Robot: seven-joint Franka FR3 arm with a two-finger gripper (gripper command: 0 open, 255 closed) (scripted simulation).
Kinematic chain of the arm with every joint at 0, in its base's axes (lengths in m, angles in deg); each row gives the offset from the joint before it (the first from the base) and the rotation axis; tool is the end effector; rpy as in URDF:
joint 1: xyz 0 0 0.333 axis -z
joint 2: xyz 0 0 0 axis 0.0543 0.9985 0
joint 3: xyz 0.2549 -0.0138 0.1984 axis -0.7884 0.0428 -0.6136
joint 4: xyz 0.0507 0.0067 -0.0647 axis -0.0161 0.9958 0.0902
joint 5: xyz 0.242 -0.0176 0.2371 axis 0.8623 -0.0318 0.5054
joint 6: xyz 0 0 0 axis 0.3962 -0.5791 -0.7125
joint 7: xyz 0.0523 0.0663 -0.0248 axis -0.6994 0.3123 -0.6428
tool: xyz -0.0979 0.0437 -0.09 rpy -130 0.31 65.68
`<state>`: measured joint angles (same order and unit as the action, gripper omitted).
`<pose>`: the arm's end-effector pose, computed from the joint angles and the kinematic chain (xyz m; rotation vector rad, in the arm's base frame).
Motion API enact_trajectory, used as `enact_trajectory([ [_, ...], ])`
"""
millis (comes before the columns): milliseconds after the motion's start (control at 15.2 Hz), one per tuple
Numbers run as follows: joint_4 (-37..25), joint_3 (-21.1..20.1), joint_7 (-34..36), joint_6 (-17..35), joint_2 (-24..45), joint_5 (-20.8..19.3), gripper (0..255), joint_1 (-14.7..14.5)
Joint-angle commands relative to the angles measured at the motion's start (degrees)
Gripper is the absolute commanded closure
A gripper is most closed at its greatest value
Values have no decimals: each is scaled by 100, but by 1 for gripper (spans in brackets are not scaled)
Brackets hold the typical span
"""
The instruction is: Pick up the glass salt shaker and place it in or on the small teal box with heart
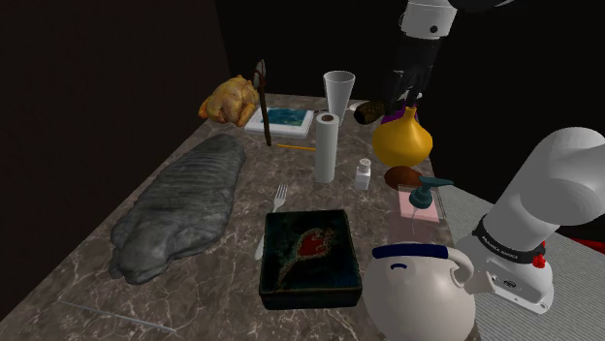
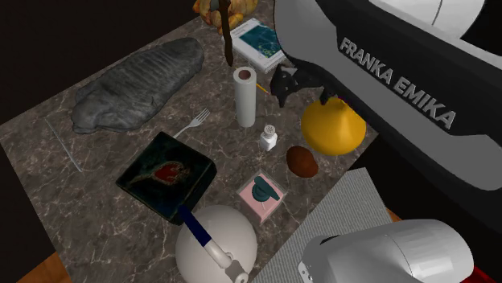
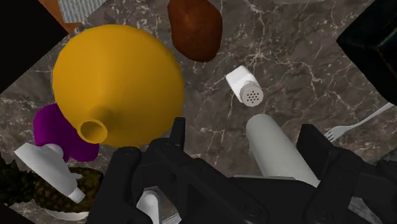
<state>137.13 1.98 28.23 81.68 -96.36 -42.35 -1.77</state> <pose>0.2634 0.0337 0.5054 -3.0652 0.1749 -0.0305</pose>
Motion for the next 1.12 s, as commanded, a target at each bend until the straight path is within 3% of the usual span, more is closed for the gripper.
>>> enact_trajectory([
  [0, 241, -247, 299, 384, 144, 87, 0, -23],
  [528, 819, -1129, 1381, 1870, 1134, 278, 0, -28],
  [1056, 1187, -1232, 1389, 2589, 1486, 325, 0, -30],
])
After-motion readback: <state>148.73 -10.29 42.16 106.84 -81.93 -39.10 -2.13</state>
